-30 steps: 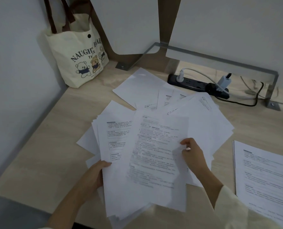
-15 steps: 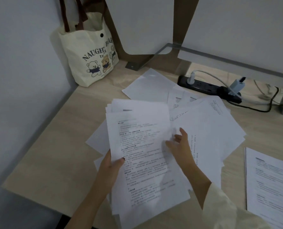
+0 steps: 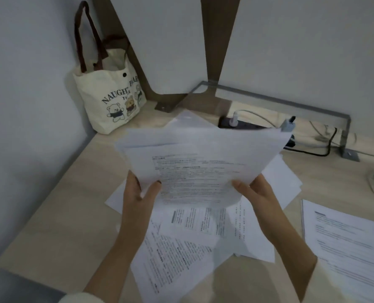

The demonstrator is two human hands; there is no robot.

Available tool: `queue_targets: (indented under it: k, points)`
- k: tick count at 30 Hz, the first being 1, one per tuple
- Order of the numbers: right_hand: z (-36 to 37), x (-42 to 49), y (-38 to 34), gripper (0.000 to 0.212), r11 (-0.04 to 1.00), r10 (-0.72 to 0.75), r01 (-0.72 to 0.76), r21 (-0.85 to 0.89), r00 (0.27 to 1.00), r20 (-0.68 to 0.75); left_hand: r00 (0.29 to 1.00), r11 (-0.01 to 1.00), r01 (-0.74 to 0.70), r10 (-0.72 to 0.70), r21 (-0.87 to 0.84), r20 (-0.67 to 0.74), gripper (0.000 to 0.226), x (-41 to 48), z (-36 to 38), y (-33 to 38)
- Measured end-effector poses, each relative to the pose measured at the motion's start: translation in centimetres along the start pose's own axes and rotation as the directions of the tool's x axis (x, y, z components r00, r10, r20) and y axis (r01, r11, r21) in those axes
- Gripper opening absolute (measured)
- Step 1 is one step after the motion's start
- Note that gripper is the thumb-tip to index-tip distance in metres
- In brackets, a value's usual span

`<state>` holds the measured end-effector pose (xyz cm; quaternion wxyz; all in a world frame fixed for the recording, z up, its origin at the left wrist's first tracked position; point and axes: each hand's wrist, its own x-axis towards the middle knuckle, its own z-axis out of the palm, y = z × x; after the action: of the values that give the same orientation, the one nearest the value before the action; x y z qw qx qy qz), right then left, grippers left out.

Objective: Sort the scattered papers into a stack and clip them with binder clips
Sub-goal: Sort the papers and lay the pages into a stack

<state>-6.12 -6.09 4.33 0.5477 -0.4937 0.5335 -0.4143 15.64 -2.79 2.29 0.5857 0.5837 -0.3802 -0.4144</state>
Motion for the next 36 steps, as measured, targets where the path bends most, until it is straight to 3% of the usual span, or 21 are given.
queue_targets:
  k: [5,8,12,15,20,25,28,33,36]
  points:
    - [0.5,-0.9,2.0,0.028,0.998,0.062,-0.060,0.036,0.996,-0.060,0.999,0.999,0.046,-0.045,-0.026,0.011,0.051,-1.5,1.7,-1.1]
    - [0.0,-1.7,2.4,0.029,0.994,0.064,-0.051,0.099,0.989,-0.134,0.998,0.999,0.031,-0.032,-0.014,-0.054,0.050,-2.5,2.1,-1.2]
    - [0.2,-2.7,4.0,0.030,0.985,0.157,-0.150,0.086,0.984,-0.086,0.990,0.992,0.124,-0.122,0.025,-0.066,0.050,-3.9,3.0,-2.0]
    - [-1.1,-2.8,3.7,0.029,0.989,0.146,-0.140,0.057,0.982,-0.122,0.992,0.989,0.121,-0.119,0.080,-0.031,0.048,-4.2,4.2,-1.3]
    - [-7.9,-3.9,4.2,0.012,0.983,0.175,-0.184,-0.008,0.947,-0.268,0.990,0.969,0.098,-0.119,0.227,0.079,0.016,-4.7,7.9,-0.6]
    - [-16.7,-6.9,6.8,0.015,0.937,0.287,-0.344,-0.062,0.859,-0.423,0.954,0.936,0.145,-0.219,0.320,0.207,0.017,-7.3,14.8,-3.2]
    - [-21.8,-9.4,9.0,0.022,0.908,0.340,-0.418,-0.041,0.789,-0.512,0.893,0.905,0.210,-0.332,0.371,0.304,0.017,-9.5,19.6,-5.2]
    - [-28.1,-12.7,12.4,0.024,0.861,0.349,-0.507,-0.049,0.658,-0.667,0.802,0.854,0.229,-0.437,0.467,0.406,0.012,-12.7,26.7,-8.0]
    - [-30.5,-13.5,14.1,0.019,0.820,0.326,-0.562,-0.109,0.615,-0.718,0.799,0.819,0.200,-0.454,0.537,0.395,0.011,-14.0,29.7,-9.6]
